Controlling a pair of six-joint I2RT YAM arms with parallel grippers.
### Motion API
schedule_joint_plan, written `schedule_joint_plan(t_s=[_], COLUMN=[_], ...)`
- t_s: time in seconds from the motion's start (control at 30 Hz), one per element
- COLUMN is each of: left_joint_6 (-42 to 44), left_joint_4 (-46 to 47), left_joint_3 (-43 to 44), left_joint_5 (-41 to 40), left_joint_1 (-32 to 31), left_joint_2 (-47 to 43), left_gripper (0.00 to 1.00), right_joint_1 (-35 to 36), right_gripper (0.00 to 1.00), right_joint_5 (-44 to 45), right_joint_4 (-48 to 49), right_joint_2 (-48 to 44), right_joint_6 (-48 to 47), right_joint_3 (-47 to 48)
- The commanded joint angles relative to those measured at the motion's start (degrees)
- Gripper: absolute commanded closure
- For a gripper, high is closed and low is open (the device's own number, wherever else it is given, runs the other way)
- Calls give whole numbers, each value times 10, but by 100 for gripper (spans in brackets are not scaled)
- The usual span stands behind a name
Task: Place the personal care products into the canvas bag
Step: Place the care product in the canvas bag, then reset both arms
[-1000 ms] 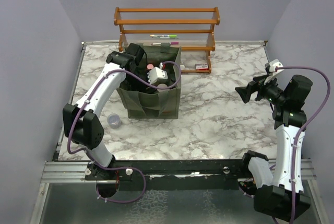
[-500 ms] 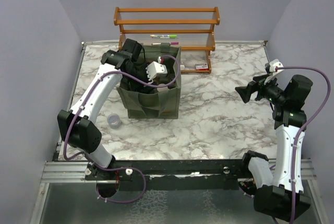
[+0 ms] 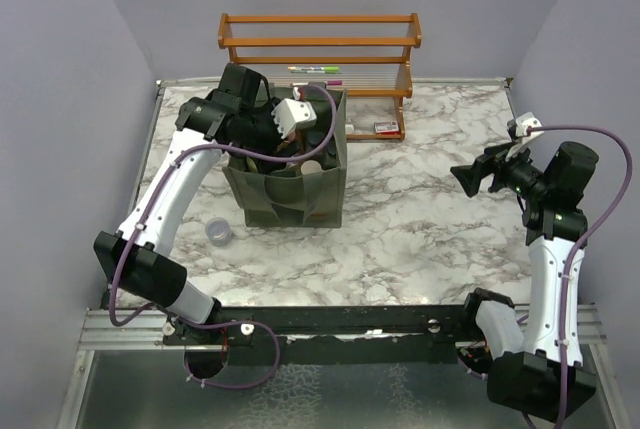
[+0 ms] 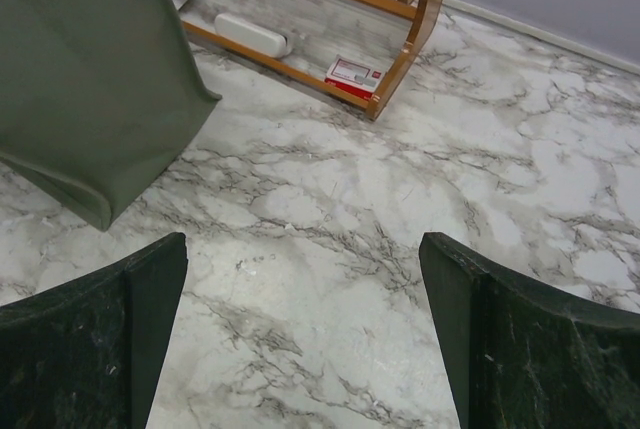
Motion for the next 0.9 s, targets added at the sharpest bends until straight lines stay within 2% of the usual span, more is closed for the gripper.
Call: schedule_joint_plan(t_s=[0.0,0.37,0.67,0.87], left_joint_6=[-37,-104,-186,-234], left_joint_4=[35,137,252,328], left_joint_3=[24,-35,-97,-148], left_joint_5=[-27,-70,-168,-232], left_joint_1=[5,12,21,24], left_joint_2=[-32,-108,-176,-237], left_gripper=[27,18,13,1], right_joint_1=[-4,-4,-4,-3], right_gripper=[0,0,0,0], right_joint_5=[-4,57,117,64], right_joint_4=[-25,-144,-191,-199], right_joint_2=[19,108,150,186], right_joint_6=[-29,-102,-143,-101], right_joint_3=[39,148,185,219])
